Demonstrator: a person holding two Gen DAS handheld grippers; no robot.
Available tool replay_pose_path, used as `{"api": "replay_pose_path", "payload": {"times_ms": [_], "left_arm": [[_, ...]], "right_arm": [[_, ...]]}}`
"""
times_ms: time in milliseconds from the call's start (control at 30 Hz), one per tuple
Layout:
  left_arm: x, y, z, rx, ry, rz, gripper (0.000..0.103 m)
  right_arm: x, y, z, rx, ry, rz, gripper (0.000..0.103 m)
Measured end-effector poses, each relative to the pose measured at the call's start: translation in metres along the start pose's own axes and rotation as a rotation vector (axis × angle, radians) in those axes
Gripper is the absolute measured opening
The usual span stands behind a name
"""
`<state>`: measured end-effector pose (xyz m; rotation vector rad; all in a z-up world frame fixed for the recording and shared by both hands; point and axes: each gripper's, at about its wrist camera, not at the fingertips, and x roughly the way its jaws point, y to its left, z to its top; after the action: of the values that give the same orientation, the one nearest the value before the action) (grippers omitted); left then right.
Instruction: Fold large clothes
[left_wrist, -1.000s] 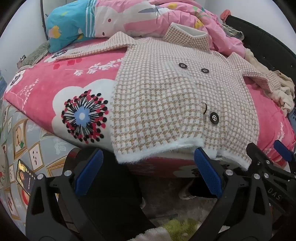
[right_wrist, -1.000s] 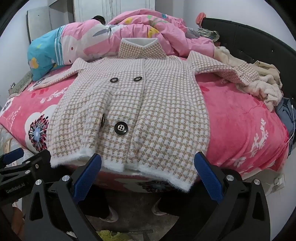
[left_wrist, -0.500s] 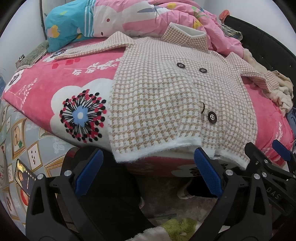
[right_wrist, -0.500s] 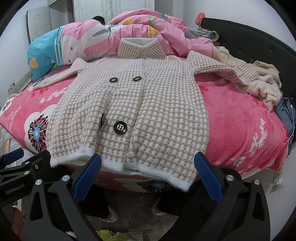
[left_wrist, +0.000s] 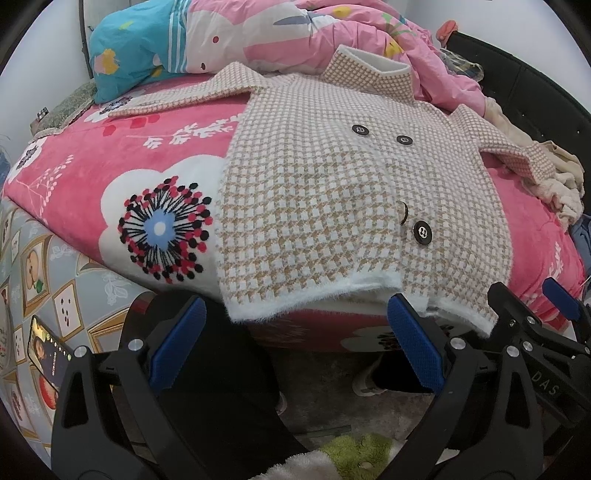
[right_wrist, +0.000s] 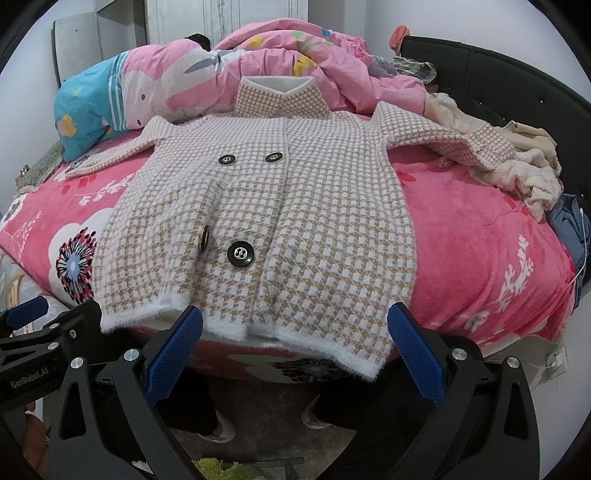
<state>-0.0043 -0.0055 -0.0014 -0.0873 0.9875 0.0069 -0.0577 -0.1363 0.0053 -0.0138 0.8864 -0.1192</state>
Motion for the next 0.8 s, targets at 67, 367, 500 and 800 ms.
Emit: {"api": "replay_pose_path", "payload": {"times_ms": [67, 367, 500, 800], "left_arm": [[0.0, 0.0, -0.0001, 0.0, -0.001, 0.0, 0.095], [-0.0003, 0.0011, -0.0008, -0.001, -0.001, -0.003, 0.095], [-0.0005, 0.0009, -0.0009, -0.001, -0.002, -0.004, 0.095], [-0.0006, 0.0012, -0.0005, -0.001, -0.001, -0.004, 0.095]], "right_arm": [[-0.0001, 0.0001, -0.0001, 0.0, 0.001, -0.001, 0.098], [-0.0015, 0.0003, 0.0005, -0.002, -0.002, -0.002, 0.098], [-0.0015, 0.0007, 0.0008, -0.002, -0.002, -0.002, 0.098], [-0.0016, 0.0018, 0.0028, -0.004, -0.004, -0.002, 0.098]]}}
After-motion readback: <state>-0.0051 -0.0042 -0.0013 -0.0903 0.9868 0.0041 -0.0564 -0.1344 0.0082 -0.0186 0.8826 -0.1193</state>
